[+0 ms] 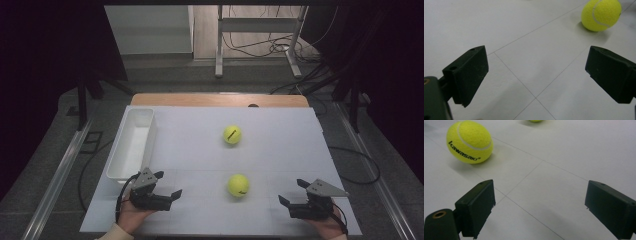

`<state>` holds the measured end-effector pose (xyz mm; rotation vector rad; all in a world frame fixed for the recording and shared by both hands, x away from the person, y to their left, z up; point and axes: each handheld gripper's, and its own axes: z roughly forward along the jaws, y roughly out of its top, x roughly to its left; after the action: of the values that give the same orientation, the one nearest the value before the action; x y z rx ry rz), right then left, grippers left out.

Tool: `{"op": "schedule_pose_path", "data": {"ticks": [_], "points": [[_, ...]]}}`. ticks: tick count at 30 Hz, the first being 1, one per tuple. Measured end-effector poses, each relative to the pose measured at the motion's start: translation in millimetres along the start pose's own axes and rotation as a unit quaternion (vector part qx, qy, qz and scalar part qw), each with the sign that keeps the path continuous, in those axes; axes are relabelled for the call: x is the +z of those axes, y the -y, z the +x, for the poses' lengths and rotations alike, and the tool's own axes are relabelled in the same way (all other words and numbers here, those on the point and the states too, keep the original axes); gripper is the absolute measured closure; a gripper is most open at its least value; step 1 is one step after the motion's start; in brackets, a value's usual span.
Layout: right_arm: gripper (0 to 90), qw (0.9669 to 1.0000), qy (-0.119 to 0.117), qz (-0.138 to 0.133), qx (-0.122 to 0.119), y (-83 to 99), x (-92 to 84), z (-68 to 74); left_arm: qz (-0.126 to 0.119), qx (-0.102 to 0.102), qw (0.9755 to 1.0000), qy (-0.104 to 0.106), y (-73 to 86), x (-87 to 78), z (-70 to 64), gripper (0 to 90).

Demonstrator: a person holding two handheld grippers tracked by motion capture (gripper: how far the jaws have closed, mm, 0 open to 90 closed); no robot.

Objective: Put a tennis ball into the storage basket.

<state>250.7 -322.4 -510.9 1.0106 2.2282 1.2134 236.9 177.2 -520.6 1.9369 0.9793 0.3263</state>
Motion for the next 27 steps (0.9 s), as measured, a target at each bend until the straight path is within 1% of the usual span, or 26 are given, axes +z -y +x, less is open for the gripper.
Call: {"op": "schedule_pose_path", "data": {"ticks": [5,9,14,24,27], "points": [[10.0,1.0000,-0.003,0.007,0.001,0.3,2.0,0.6,0.000,-0.002,1.0000,0.001,-0.1,0.0,-0.2,5.7],[10.3,1.0000,-0.002,0.004,0.003,0.2,1.2,-0.3,0.001,-0.001,1.0000,0.004,-0.2,0.3,-2.8,5.6],[10.4,1.0000,0.002,0.003,0.005,-0.2,0.9,-1.2,0.003,0.006,1.0000,0.005,-1.9,2.1,-5.8,5.6],[11.0,1.0000,0.002,0.003,0.006,-0.6,0.2,-1.4,0.002,0.004,1.0000,0.008,-4.6,3.9,-7.2,5.6],[11.1,1.0000,0.002,0.003,0.006,-0.6,0.3,-1.6,0.006,0.004,0.9999,0.009,-6.2,4.9,-8.3,5.6]]}}
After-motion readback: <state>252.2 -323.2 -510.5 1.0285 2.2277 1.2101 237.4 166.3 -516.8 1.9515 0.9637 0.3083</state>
